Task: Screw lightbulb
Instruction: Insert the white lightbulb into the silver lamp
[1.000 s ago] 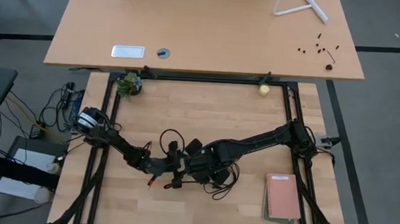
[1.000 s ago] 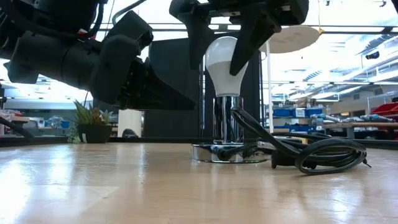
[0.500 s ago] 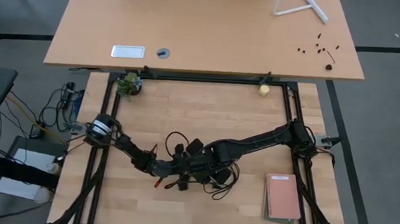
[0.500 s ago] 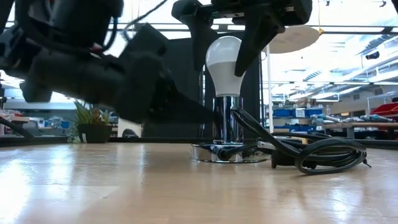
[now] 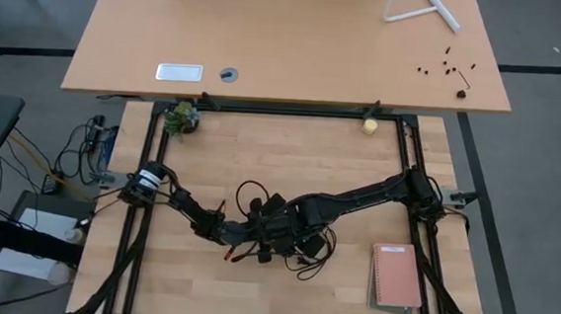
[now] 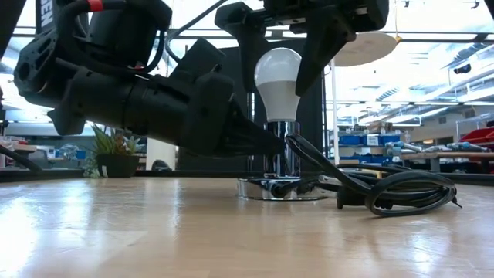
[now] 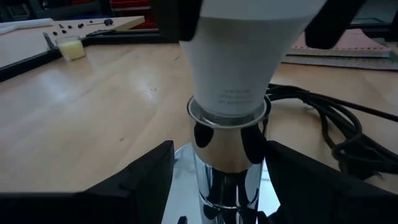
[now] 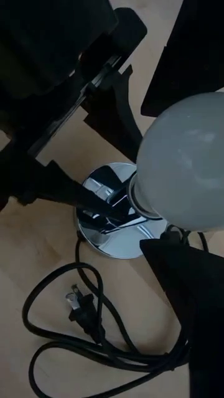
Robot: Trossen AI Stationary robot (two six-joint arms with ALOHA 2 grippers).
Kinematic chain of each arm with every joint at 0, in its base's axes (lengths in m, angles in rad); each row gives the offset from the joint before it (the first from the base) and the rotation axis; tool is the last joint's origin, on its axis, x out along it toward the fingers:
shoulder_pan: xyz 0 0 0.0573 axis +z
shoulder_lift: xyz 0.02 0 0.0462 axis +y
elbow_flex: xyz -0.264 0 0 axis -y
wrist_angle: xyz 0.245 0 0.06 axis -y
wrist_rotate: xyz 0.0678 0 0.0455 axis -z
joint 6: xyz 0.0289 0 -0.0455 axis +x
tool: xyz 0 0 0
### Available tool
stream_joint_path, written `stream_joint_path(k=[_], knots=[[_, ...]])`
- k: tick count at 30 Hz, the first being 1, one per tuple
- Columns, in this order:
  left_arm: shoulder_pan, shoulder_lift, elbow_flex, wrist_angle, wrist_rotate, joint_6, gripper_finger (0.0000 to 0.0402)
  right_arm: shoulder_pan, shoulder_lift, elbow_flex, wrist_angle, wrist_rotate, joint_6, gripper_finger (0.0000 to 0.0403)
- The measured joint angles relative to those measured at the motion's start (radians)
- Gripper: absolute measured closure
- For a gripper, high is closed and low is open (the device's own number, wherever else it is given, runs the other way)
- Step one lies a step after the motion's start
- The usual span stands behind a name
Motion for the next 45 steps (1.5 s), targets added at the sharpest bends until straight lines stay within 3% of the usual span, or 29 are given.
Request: stream_joint_path(k=[17,29,39,45], knots=[[0.022,0.031,0.050,0.008,0.066,0.025,0.0143,-0.008,0.000,-0.001,-0.002,-0.001,0.018,0.0057],[0.021,0.089,0.064,0.089,0.068,0.090,0.0210,-0.008,0.000,-0.001,-0.008,-0.002,0.042,0.0057],[0.021,0.088,0.064,0.079,0.068,0.071,0.0216,-0.008,0.000,-0.001,-0.023,-0.002,0.039,0.0057],[0.021,0.088,0.064,0.075,0.068,0.050,0.0217,-0.008,0.000,-0.001,-0.041,-0.002,-0.060,0.0057]])
